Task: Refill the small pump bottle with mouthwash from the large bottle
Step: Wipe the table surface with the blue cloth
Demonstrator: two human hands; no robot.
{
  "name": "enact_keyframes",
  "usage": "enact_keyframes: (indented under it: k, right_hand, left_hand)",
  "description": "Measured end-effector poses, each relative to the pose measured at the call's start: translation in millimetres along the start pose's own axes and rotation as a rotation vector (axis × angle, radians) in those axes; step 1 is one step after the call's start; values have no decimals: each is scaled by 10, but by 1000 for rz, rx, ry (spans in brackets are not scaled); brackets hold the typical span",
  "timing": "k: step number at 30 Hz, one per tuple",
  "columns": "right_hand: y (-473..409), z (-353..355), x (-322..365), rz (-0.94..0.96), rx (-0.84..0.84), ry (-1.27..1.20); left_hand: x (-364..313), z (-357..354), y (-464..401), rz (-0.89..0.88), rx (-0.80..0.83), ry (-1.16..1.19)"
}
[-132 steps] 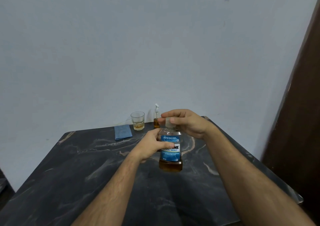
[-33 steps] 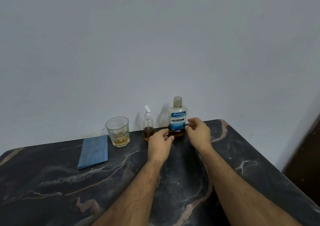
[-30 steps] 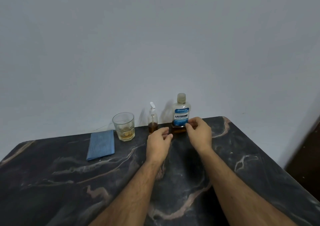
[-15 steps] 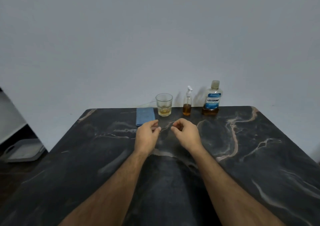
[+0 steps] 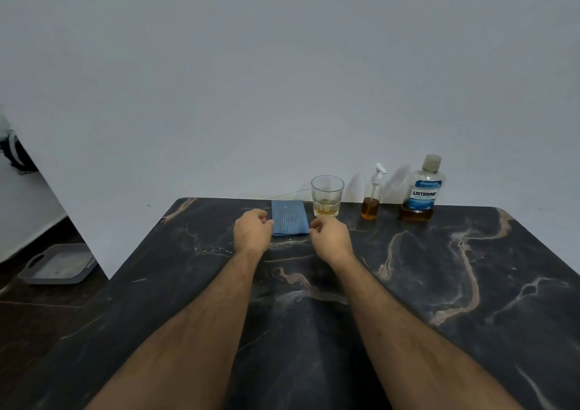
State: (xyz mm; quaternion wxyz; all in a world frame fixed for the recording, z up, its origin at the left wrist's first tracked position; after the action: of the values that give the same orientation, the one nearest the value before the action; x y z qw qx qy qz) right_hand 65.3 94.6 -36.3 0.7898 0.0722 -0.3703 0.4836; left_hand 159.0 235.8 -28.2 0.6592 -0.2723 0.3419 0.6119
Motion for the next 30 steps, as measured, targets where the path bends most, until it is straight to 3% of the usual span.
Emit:
enact_keyframes:
  k: [15,22,25,30]
  right_hand:
    - [-708,-409,-73,-57,80,154]
    - [-623,-392,-39,-51,80,119]
    - [-495,-320,34,-8,67,74]
    - [-167,-85,178,36,-36,-96]
  left_hand:
    - [-43,-408,-674,176,82,-224]
    - [-69,-405,-649,293,109,57]
    - [-139,-364,-558,301,132,242]
    - [-285,-173,-274,247,245,335]
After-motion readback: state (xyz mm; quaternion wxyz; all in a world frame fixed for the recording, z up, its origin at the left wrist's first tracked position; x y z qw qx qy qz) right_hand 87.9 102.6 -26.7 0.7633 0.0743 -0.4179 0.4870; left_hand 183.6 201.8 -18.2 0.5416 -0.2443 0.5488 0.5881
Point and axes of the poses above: each hand's wrist, its own y-axis away from the middle knuckle, its own z-axis out of the back of the hand, x = y × z, the point moved 2 cm from there along -y, towards the middle knuckle, and after that the axes turned 12 degrees about z, right-handed, at the moved point
